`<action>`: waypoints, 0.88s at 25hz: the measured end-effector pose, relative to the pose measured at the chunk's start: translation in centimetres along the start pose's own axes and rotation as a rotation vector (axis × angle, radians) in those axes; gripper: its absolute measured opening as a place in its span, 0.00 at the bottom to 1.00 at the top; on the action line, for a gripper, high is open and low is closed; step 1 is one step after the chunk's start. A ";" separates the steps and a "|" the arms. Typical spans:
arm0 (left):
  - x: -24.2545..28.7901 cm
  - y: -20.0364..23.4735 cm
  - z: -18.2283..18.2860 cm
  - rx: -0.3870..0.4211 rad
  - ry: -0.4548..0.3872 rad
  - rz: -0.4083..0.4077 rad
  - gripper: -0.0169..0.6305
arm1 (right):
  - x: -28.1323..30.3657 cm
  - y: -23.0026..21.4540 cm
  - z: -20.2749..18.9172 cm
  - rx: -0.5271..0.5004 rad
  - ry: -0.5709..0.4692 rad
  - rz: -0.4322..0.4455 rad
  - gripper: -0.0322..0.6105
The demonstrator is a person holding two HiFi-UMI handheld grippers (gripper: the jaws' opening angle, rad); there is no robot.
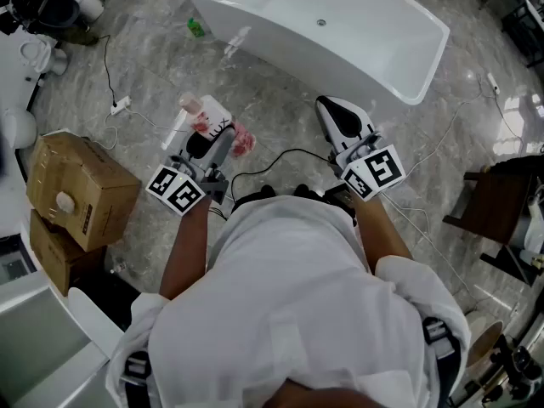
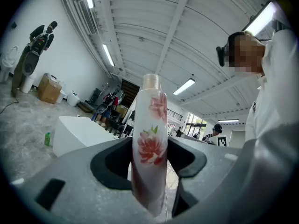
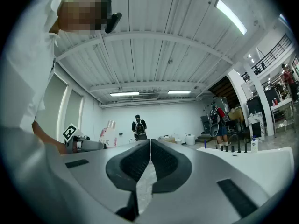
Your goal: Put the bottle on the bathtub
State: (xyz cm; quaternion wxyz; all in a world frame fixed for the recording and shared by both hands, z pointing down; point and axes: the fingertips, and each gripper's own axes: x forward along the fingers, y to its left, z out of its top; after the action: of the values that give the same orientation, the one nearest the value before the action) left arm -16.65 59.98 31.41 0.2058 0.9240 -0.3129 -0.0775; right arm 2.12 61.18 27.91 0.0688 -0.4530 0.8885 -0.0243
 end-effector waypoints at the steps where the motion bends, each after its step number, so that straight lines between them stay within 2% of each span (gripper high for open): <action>1: 0.3 -0.4 -0.2 -0.004 0.001 0.000 0.38 | -0.4 -0.5 0.0 0.005 0.001 -0.003 0.08; 8: 2.9 -2.1 -1.2 -0.013 -0.002 0.019 0.38 | -2.8 -3.8 -0.8 0.045 0.014 -0.003 0.08; 12: 3.6 -2.3 -1.9 -0.108 -0.046 0.022 0.38 | -3.9 -4.7 -3.5 0.096 0.083 0.040 0.08; 17: 4.4 -2.5 -2.9 -0.095 0.014 0.034 0.38 | -4.4 -5.6 -4.5 0.142 0.102 0.058 0.08; 19: 4.9 -2.4 -2.8 -0.095 0.026 0.038 0.38 | -4.4 -6.0 -4.7 0.132 0.112 0.055 0.08; 22: 5.4 -1.6 -2.4 -0.125 0.021 0.042 0.38 | -4.2 -5.8 -4.5 0.039 0.142 0.052 0.08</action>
State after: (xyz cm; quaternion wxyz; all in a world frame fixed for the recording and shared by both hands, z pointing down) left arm -10.85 58.67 32.80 0.2679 0.9033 -0.3248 -0.0828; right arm 8.59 61.05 33.36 0.0151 -0.4256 0.9019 -0.0719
